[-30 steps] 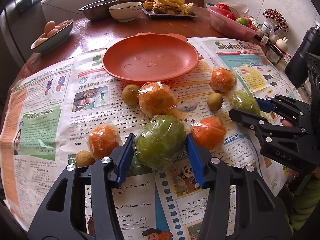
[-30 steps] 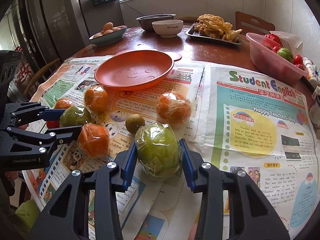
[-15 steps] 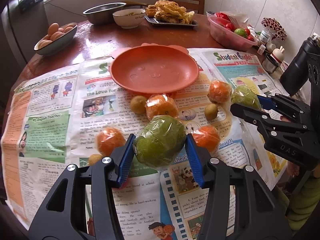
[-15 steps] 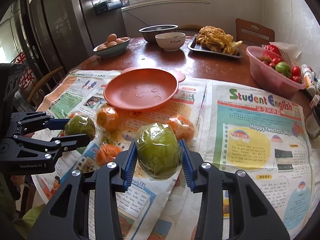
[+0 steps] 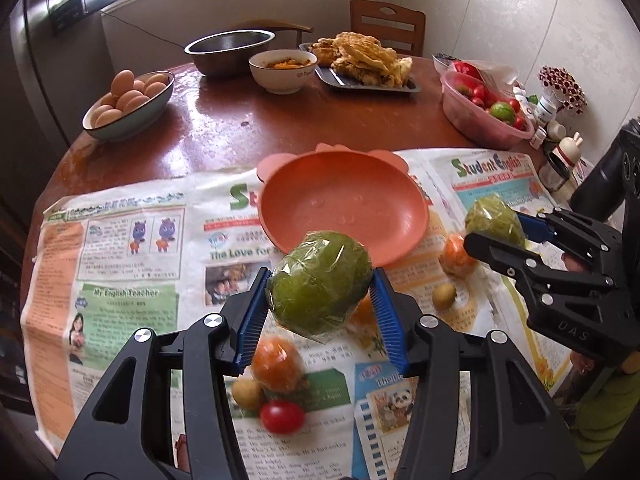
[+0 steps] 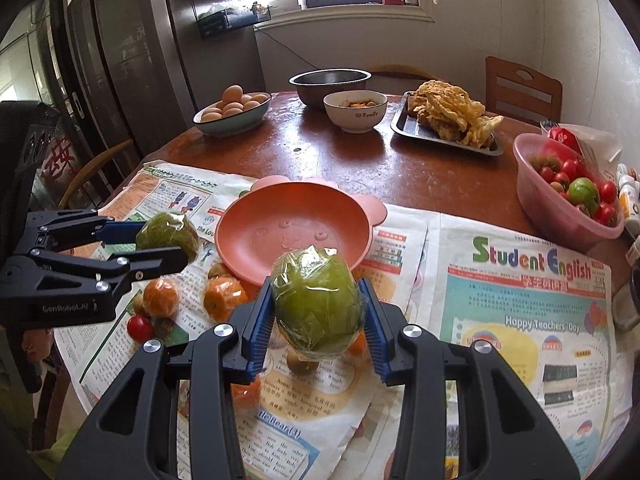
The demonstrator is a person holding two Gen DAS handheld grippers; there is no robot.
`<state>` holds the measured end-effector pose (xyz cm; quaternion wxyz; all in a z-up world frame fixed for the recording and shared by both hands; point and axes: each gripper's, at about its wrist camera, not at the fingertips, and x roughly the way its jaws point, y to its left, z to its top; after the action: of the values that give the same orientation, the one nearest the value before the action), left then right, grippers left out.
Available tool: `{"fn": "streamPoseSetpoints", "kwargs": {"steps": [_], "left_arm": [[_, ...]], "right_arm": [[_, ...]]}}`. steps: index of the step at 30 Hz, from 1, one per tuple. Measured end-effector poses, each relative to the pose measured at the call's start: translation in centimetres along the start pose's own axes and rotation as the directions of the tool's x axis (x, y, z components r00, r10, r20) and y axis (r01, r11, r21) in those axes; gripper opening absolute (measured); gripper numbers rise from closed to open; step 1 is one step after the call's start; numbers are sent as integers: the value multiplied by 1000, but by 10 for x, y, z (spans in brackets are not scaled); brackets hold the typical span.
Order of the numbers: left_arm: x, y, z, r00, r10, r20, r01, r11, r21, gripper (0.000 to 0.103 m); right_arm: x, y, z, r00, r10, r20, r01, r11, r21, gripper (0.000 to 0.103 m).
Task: Organize fruits
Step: 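Lift and carry the green fruits over the orange plate with both tools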
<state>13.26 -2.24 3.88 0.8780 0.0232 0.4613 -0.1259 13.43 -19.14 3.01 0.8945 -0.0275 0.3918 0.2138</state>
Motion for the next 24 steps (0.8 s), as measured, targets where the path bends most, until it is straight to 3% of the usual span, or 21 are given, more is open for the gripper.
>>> {"fn": "streamPoseSetpoints", "kwargs": {"steps": [12, 24], "left_arm": [[54, 28, 42, 996, -21, -83, 18, 999, -39, 42], [90, 18, 74, 989, -60, -136, 60, 998, -3, 42]], "right_arm": [[37, -1, 20, 999, 24, -43, -26, 999, -46, 40], [69, 3, 28, 995, 52, -91, -60, 994, -88, 40]]}}
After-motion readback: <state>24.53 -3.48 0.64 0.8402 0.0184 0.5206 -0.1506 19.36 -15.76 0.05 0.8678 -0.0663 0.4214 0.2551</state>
